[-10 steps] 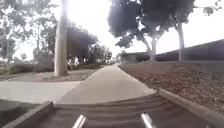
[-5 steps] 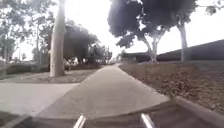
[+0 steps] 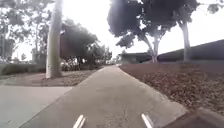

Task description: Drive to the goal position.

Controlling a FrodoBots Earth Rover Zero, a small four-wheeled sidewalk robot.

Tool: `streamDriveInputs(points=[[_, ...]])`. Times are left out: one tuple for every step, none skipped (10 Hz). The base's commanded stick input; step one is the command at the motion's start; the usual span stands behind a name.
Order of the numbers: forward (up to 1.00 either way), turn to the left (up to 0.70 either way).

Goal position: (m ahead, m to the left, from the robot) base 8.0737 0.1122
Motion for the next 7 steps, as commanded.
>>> streamDriveInputs(points=[[1.00,0.00],[1.00,0.00],[1.00,0.00],[1.00,0.00],[1.00,0.00],[1.00,0.00],[1.00,0.00]])
